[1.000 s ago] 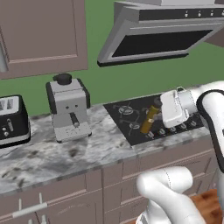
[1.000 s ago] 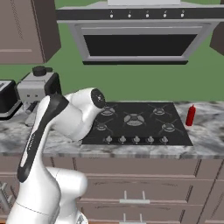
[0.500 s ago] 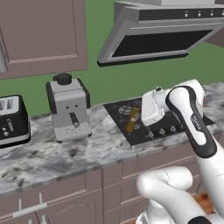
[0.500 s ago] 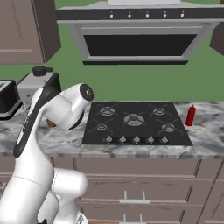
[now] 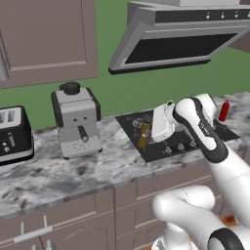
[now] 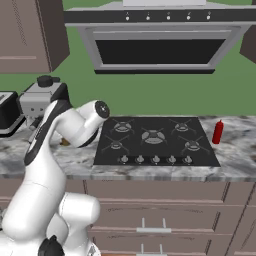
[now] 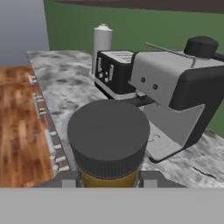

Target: Collect the turmeric, ketchup, and shaker from the cabinet and place them next to the stove.

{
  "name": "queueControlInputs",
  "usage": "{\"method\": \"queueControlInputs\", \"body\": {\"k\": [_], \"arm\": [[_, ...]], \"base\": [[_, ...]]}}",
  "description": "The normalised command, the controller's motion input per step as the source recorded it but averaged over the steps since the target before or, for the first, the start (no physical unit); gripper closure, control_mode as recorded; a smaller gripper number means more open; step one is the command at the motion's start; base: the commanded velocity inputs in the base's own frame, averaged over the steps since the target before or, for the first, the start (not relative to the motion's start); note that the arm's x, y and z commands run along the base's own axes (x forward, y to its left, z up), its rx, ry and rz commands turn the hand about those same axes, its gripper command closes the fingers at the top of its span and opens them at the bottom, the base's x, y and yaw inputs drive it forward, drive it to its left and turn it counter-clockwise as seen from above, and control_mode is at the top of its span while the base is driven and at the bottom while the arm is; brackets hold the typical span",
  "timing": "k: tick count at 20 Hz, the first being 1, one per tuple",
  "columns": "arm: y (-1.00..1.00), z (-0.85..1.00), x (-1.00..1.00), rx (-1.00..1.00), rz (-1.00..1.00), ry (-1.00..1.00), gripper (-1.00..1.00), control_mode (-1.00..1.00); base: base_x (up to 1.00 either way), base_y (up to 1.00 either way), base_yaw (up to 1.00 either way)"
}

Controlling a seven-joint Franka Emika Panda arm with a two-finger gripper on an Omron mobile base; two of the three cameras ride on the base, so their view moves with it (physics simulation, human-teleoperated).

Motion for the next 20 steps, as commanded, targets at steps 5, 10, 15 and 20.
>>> {"method": "queueControlInputs", "body": {"k": [5,10,15,20], "arm": [[0.0,-0.31,0.42,-0.03,0.0,0.0,1.0,-1.0],[0.0,-0.26,0.47,-0.02,0.0,0.0,1.0,-1.0],[0.02,-0.24,0.52,0.0,0.0,0.0,1.0,-1.0],[0.08,-0.29,0.54,-0.01,0.0,0.0,1.0,-1.0]], "base": [[0.0,0.0,0.0],[0.0,0.0,0.0],[0.0,0.0,0.0],[0.0,0.0,0.0]]}}
